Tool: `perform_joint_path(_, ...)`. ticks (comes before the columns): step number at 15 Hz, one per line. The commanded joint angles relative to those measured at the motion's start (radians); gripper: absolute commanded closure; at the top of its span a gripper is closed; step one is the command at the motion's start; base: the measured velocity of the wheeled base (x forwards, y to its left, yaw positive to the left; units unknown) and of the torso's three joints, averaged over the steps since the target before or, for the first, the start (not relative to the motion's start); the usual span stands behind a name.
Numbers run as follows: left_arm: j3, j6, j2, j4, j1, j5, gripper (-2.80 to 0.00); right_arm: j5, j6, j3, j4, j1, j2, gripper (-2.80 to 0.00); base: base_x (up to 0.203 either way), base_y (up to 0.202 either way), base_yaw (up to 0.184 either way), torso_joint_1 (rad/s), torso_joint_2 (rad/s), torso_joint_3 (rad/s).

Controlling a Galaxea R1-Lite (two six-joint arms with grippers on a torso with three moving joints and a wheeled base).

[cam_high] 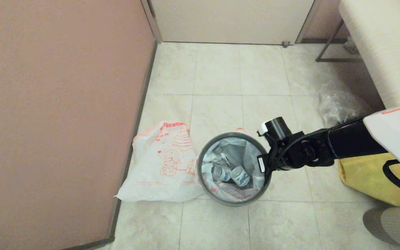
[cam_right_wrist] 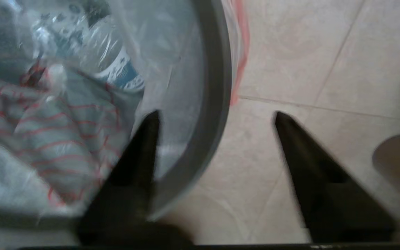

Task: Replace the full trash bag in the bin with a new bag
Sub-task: Place the trash can ring on the floor

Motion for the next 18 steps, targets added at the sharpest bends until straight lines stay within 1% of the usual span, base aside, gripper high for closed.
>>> perform_joint_path(1, 0.000, -0.001, 0.000, -0.001, 0.000, 0.000, 0.00, 0.000, 0.000, -0.024, -0.015, 0.001, 0.036, 0.00, 0.000, 0.000, 0.000, 0.000, 0.00, 0.000)
perform_joint_path(4, 0.000, -0.001, 0.000, 0.000, 0.000, 0.000, 0.00, -0.001, -0.002, -0.063, -0.014, 0.001, 0.063, 0.00, 0.000, 0.000, 0.000, 0.000, 0.00, 0.000)
perform_joint_path(9, 0.000, -0.001, 0.000, 0.000, 0.000, 0.000, 0.00, -0.007, 0.002, -0.054, -0.006, -0.008, 0.040, 0.00, 0.000, 0.000, 0.000, 0.000, 0.00, 0.000)
perform_joint_path(12, 0.000, -0.001, 0.000, 0.000, 0.000, 0.000, 0.00, -0.008, 0.002, -0.007, -0.002, 0.001, -0.045, 0.00, 0.000, 0.000, 0.000, 0.000, 0.00, 0.000)
perform_joint_path(15, 0.000, -0.001, 0.000, 0.000, 0.000, 0.000, 0.00, -0.009, 0.005, 0.044, 0.042, 0.010, -0.143, 0.00, 0.000, 0.000, 0.000, 0.000, 0.00, 0.000)
perform_joint_path(18, 0.000, -0.001, 0.000, 0.000, 0.000, 0.000, 0.00, -0.009, 0.042, 0.112, 0.084, 0.037, -0.261, 0.00, 0.000, 0.000, 0.000, 0.000, 0.00, 0.000)
